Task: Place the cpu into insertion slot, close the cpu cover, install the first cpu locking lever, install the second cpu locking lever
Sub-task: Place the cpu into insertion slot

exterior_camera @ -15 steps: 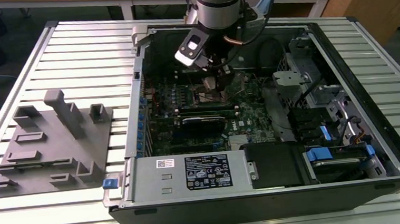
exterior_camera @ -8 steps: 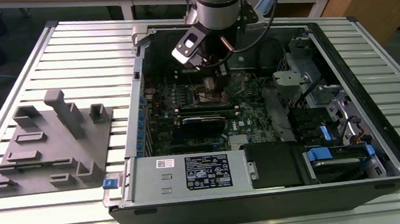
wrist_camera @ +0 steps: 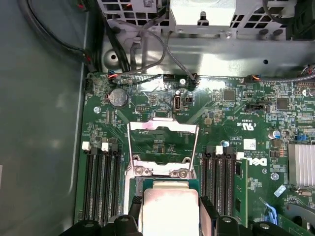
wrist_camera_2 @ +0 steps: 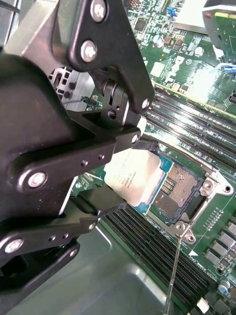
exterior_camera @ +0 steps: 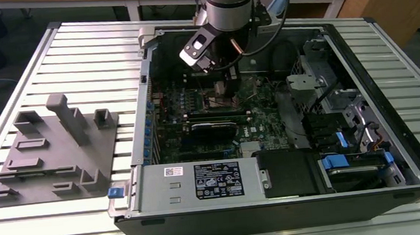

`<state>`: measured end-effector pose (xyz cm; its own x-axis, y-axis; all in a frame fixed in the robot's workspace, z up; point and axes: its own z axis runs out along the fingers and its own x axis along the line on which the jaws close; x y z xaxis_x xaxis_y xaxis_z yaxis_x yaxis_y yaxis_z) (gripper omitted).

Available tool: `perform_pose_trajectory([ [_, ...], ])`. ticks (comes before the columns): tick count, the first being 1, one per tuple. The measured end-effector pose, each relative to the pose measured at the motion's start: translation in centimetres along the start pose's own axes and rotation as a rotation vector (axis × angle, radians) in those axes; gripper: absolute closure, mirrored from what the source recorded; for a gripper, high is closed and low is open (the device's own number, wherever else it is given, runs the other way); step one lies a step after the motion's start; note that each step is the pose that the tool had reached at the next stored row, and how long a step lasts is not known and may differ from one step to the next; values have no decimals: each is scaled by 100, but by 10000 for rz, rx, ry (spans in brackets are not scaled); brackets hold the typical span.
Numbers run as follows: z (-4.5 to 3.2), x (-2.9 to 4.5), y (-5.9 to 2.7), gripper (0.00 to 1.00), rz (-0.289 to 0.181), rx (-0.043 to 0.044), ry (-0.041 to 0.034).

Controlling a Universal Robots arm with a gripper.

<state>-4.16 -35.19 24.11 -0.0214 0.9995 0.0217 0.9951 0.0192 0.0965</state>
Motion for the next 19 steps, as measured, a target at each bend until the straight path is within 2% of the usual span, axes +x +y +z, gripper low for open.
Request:
perform_pose_trajectory([
  [6, 35, 11, -46, 46, -2, 0, 12],
  [13, 86, 30, -62, 46, 0, -1, 46],
  [19, 88, 31, -65, 46, 0, 1, 48],
])
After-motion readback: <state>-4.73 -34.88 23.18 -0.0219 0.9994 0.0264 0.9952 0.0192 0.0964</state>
